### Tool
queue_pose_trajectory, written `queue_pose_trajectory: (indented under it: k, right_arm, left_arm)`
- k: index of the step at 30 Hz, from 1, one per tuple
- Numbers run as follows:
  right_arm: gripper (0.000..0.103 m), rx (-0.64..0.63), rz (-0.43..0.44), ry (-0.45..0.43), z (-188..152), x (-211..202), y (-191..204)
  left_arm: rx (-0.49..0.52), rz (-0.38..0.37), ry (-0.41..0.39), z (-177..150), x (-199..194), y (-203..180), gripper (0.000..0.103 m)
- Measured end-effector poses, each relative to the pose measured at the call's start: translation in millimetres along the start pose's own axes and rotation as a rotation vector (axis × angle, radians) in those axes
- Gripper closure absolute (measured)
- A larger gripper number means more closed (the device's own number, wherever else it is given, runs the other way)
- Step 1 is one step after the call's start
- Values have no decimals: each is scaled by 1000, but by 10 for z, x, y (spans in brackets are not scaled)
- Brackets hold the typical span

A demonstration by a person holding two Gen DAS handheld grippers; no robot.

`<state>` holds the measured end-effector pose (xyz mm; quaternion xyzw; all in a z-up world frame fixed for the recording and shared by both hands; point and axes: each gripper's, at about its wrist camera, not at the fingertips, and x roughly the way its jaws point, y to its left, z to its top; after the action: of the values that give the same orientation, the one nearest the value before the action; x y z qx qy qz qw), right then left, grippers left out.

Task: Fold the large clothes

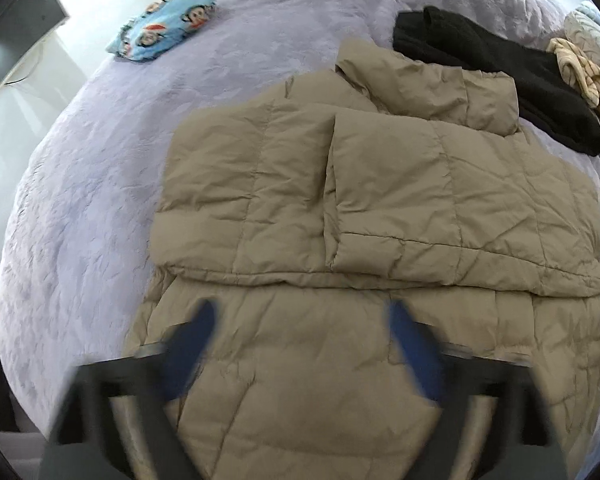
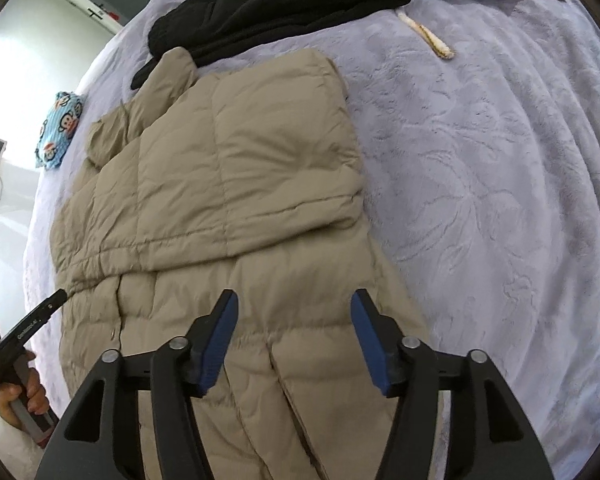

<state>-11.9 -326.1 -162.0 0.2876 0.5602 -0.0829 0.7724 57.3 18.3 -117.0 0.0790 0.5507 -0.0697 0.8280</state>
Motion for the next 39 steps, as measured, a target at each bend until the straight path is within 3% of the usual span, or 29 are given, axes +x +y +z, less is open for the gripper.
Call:
queue_pose_trajectory:
  k: [2,9,10,12,18,25,30,34,39]
  right_arm:
    - [36,-18,8,5,-38,-6,3]
    - [31,-58,28,25,-218,-78,52]
    - [26,-58,33,27,-265,-105,68]
    - [18,-58,41,27,-392,-174,118]
    - [18,-19,65,36,-817,-327,264]
    - [17,132,97,16,-1389,-460,282]
    - [17,291,123,-27,-1793,-569,129]
    - [17,440,166,-11,-2051,-575,-72]
    - [17,587,230,-16,-2404,-598,-292]
  left_arm:
    - [-6,16,-23,-82,-94,-48,5]
    - [3,-9,40,-388,-193,-92,4]
    - [5,-15,49,-439,-220,-98,4]
    - [12,-37,71,-577,-290,-61,4]
    - [20,-88,129,-991,-426,238,0]
    - [6,-114,159,-1526,-561,900,0]
    - [-28,-135,217,-1837,-554,1334,0]
    - [-67,-150,233,-1991,-591,1576,0]
    - [-145,-233,280,-2214,-525,1892,0]
